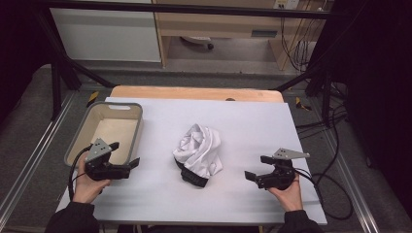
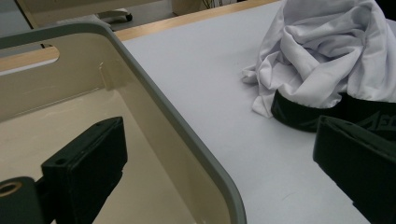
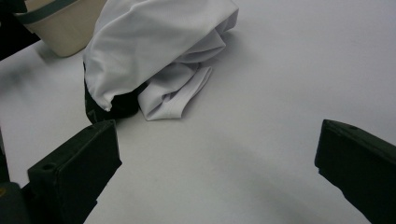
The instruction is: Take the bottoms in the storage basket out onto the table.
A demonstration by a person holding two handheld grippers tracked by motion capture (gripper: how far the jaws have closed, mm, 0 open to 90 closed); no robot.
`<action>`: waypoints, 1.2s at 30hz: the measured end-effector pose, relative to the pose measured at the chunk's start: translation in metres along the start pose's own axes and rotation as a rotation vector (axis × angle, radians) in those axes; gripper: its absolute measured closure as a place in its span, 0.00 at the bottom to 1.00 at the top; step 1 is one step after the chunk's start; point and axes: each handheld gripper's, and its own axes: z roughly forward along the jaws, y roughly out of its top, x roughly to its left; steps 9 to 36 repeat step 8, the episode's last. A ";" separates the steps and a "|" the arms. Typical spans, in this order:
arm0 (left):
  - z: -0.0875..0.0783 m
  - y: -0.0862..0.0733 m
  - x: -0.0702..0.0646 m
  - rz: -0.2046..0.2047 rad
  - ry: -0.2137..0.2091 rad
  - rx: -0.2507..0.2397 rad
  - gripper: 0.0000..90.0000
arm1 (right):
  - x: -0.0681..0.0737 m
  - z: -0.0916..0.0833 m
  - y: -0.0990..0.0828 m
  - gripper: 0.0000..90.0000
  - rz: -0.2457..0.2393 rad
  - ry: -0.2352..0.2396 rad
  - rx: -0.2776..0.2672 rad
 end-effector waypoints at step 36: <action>0.001 -0.001 0.000 0.003 -0.003 0.006 0.03 | 0.000 0.000 0.000 0.01 0.001 0.002 0.003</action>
